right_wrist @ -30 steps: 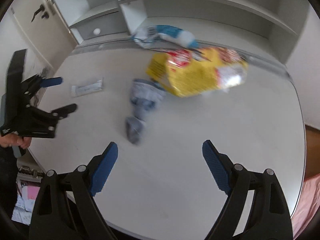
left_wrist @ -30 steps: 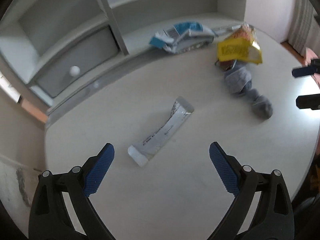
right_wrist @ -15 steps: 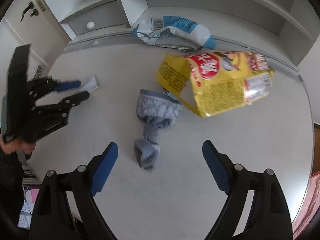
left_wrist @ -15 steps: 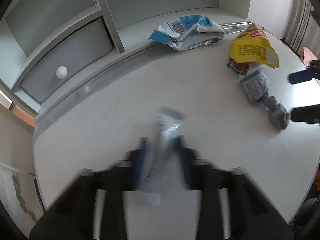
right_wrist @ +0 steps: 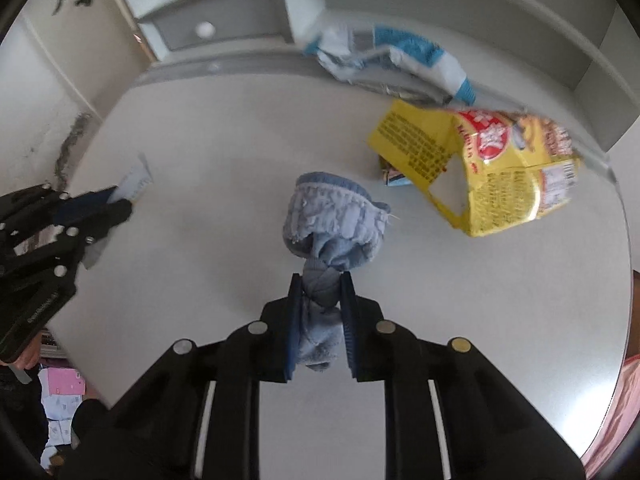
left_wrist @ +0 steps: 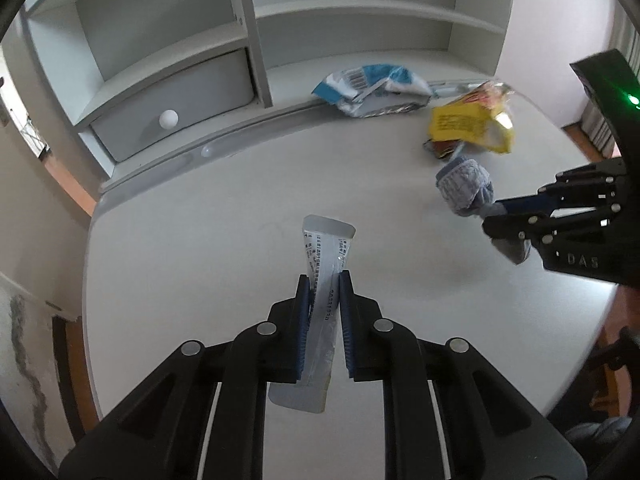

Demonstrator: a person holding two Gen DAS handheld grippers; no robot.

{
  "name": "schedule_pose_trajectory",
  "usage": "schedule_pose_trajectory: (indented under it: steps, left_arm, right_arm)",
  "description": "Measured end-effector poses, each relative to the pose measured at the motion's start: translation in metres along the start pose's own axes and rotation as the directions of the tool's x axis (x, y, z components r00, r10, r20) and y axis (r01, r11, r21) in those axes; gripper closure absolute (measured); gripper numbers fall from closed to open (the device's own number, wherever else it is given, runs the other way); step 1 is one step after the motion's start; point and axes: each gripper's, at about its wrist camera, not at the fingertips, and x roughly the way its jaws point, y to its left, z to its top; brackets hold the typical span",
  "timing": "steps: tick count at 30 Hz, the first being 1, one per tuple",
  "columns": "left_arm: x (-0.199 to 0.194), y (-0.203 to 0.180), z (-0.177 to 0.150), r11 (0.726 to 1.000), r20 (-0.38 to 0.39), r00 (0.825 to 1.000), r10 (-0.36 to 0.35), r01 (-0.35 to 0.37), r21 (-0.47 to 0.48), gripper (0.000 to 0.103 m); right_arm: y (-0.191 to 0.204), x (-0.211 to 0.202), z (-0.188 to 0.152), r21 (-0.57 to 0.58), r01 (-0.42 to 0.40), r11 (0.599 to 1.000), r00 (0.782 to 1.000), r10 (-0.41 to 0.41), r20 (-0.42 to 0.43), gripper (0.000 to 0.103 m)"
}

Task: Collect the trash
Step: 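Grasp the white tube with left tool while right tool grasps the grey sock, then carry the tube and sock over the black bin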

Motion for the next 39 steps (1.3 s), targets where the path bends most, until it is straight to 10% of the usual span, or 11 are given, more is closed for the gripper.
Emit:
schedule_pose_trajectory:
  steps: [8,14,22,29,39]
  left_arm:
    - [-0.025,-0.080,0.018,0.991,0.051,0.991,-0.123,0.121,0.049,0.089]
    - [-0.026,-0.200,0.037,0.938,0.048,0.951,-0.306,0.293,0.185,0.089]
    - [-0.011,-0.385,0.043,0.769,-0.074,0.853,-0.517,0.501,0.398,0.089]
    - [0.036,-0.520,0.013,0.633,-0.233,0.790,-0.567,0.599,0.491,0.089]
    - [0.132,-0.616,-0.040,0.570,-0.457,0.751,-0.475,0.659,0.490,0.089]
  right_arm:
    - [-0.049,-0.071,-0.058,0.089,-0.002,0.996,0.992,-0.009,0.128,0.084]
    - [-0.144,-0.123,-0.138,0.297,0.037,0.954,0.977,-0.097,0.190,0.084]
    - [-0.285,-0.167,-0.299,0.637,0.127,0.761,0.949,-0.280,0.145,0.084]
    - [-0.366,-0.153,-0.430,0.812,0.160,0.561,0.949,-0.315,0.030,0.084]
    - [-0.407,-0.055,-0.527,0.900,0.113,0.420,0.990,-0.125,-0.066,0.084]
